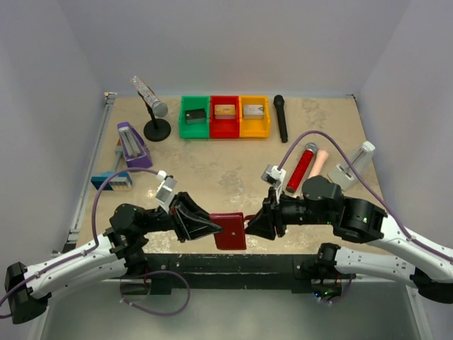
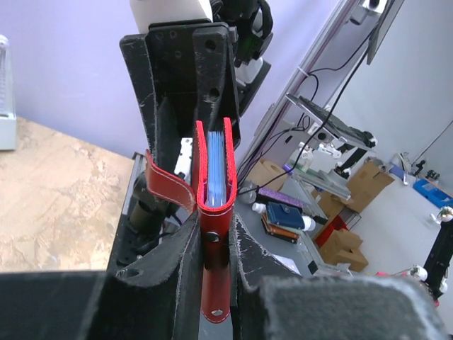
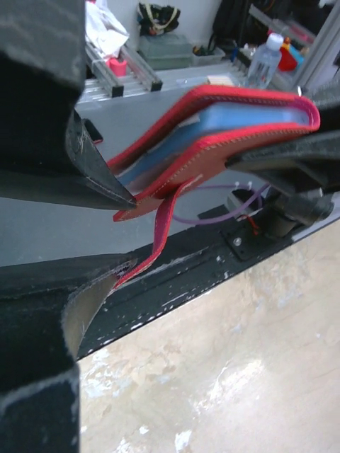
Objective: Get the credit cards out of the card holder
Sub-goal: Open the card holder.
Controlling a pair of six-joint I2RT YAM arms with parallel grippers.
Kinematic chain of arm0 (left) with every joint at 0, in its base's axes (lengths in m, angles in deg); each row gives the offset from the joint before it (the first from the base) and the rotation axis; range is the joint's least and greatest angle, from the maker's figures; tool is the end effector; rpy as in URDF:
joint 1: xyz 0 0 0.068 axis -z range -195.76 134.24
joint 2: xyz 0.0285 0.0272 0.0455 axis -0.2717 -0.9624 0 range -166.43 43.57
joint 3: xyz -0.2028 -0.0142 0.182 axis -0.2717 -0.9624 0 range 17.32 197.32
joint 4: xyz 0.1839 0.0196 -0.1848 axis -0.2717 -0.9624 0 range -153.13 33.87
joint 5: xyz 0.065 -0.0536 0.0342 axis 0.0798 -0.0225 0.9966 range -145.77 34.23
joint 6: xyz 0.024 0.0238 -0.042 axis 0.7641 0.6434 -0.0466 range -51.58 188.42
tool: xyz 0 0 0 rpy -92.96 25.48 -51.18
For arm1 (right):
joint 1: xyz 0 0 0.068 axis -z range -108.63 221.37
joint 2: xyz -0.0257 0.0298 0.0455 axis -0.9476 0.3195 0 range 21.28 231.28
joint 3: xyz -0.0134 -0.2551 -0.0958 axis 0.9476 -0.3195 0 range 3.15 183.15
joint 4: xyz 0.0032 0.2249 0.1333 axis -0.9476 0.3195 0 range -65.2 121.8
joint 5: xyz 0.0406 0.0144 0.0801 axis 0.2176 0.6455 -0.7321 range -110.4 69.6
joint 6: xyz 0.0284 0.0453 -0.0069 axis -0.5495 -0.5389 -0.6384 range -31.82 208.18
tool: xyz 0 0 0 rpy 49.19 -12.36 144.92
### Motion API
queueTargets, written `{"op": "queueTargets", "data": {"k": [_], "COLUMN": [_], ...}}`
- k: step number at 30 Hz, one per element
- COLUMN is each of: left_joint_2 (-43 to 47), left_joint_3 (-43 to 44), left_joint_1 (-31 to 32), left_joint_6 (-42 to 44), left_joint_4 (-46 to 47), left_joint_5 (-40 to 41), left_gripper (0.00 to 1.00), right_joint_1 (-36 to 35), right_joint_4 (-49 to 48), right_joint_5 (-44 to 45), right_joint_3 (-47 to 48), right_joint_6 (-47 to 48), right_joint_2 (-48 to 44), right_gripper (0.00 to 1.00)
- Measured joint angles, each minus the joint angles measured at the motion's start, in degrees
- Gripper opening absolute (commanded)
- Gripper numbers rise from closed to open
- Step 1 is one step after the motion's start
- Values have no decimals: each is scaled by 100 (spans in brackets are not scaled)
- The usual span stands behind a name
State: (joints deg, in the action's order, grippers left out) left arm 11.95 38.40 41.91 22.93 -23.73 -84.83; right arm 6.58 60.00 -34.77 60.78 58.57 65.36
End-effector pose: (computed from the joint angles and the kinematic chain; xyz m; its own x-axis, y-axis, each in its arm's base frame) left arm 0.0627 -0.1314 0.3053 -0.5591 -0.2823 -0.7796 0.8288 -0.1639 -0.5351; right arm 0.0582 0.1444 0.3729 -0.6183 -0.1894 -0.7628 -0.7697 0.3422 0.5389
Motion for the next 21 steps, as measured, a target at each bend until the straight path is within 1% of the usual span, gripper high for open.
{"op": "queueTargets", "data": {"k": [7, 21], "left_joint_2": [-197, -833], "left_joint_3": [-44, -138], "left_joint_1": [-201, -313], "left_joint_6": [-236, -905], "left_joint_4": [654, 2111], "left_joint_5": [-195, -688], "left_gripper": [0, 0], "right_joint_1": [-2, -7], "right_joint_4": [-332, -717], "right_joint_5": [-310, -774], "right_joint_3": [-4, -87], "right_joint_6": [-164, -391], "right_joint_2": [-146, -177], "right_gripper": [52, 60]}}
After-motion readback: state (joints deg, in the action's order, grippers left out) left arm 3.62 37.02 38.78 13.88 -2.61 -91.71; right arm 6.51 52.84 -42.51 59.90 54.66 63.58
